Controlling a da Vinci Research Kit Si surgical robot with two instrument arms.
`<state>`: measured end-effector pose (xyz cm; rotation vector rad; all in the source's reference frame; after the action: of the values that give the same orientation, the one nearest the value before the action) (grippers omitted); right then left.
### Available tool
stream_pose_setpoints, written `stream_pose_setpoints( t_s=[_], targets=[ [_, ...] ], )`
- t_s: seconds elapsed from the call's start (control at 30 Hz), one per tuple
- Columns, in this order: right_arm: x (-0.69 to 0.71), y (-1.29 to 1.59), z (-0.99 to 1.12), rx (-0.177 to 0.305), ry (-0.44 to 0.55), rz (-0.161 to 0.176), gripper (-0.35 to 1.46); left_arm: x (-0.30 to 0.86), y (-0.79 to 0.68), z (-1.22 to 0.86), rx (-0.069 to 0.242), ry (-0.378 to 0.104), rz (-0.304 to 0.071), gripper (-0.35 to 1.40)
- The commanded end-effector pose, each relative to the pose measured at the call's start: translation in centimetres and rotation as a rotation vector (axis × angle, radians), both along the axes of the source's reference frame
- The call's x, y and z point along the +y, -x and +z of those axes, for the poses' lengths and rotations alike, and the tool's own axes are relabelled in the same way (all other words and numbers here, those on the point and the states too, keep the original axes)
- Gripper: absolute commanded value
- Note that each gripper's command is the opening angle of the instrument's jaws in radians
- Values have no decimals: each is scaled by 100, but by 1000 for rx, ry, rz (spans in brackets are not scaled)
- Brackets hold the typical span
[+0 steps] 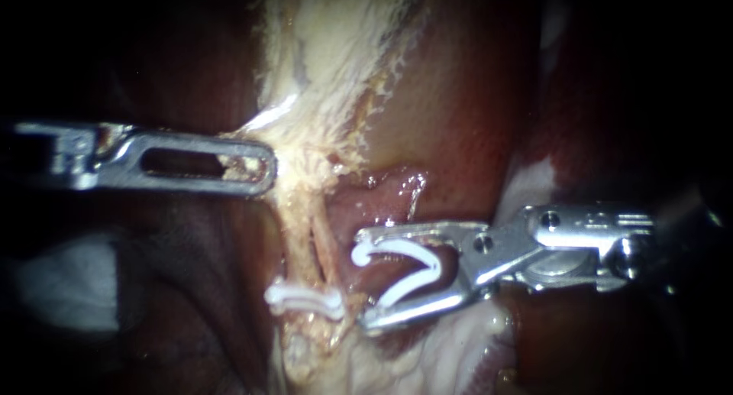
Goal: Clipping third clip left tube
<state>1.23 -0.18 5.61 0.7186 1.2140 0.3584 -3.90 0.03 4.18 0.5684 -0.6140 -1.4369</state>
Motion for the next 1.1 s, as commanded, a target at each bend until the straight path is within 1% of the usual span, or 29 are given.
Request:
stream_pose_setpoints(
  t_s=[0.03,0.23,0.57,0.8,1.0,1.1],
  targets=[
    [0,-1,0,1,-2,-1,58,0,1,0,0,0,0,-35],
    [0,-11,3,1,-15,-2,58,-1,4,-1,2,0,-3,-35],
    [-7,-34,24,-2,-39,-9,58,-2,5,-4,1,1,-6,-35],
    [-7,-43,36,-5,-36,-9,58,-3,6,-5,2,1,-7,-35],
    [-6,-52,39,-7,-35,-6,58,-6,9,-9,4,1,-11,-35],
    [-5,-55,39,-8,-35,-4,58,-8,10,-12,-1,-1,-11,-35]
  ],
)
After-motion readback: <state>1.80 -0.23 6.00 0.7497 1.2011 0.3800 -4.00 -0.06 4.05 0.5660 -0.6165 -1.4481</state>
